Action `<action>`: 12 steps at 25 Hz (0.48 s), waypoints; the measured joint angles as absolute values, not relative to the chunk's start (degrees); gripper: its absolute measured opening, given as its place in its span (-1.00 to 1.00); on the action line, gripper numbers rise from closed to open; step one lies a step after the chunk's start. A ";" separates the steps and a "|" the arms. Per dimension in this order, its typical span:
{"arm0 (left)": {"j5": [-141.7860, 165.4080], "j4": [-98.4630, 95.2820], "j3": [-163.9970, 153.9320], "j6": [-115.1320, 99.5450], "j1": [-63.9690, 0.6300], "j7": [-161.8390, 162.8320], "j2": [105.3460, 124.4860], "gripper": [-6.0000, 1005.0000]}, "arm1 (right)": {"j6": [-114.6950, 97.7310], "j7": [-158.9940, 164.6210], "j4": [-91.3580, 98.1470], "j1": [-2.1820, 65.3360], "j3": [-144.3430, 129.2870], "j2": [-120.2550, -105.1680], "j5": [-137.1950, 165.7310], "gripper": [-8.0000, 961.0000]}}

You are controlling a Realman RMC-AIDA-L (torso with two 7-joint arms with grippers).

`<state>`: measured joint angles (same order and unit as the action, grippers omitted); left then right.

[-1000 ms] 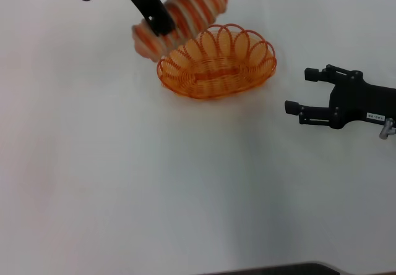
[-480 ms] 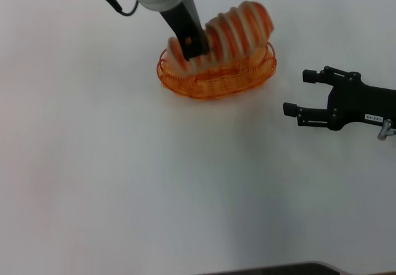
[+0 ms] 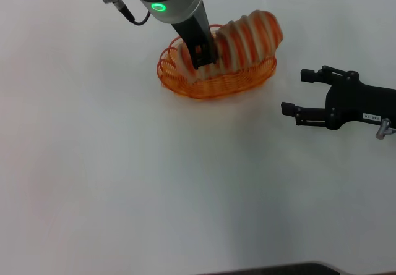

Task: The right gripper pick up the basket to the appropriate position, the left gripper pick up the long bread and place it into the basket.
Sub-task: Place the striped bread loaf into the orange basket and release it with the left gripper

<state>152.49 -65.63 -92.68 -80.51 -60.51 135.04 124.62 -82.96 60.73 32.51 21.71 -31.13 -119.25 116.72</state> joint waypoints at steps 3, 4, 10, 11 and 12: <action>152.94 -65.59 -93.88 -78.83 -60.07 136.26 124.61 -0.66 | -82.85 60.73 32.61 21.72 -31.08 -119.24 116.72 0.91; 153.02 -65.54 -94.23 -78.38 -59.98 136.79 124.58 -0.65 | -82.83 60.73 32.66 21.73 -31.06 -119.26 116.72 0.91; 153.31 -64.77 -94.83 -77.69 -59.88 138.42 124.43 -0.53 | -82.79 60.73 32.92 21.81 -30.97 -119.27 116.72 0.91; 153.62 -64.66 -94.85 -77.67 -59.82 138.55 124.46 -0.49 | -82.79 60.73 32.95 21.82 -30.97 -119.27 116.72 0.91; 153.97 -64.59 -94.89 -77.61 -59.75 138.82 124.50 -0.45 | -82.79 60.73 32.97 21.85 -30.97 -119.27 116.72 0.91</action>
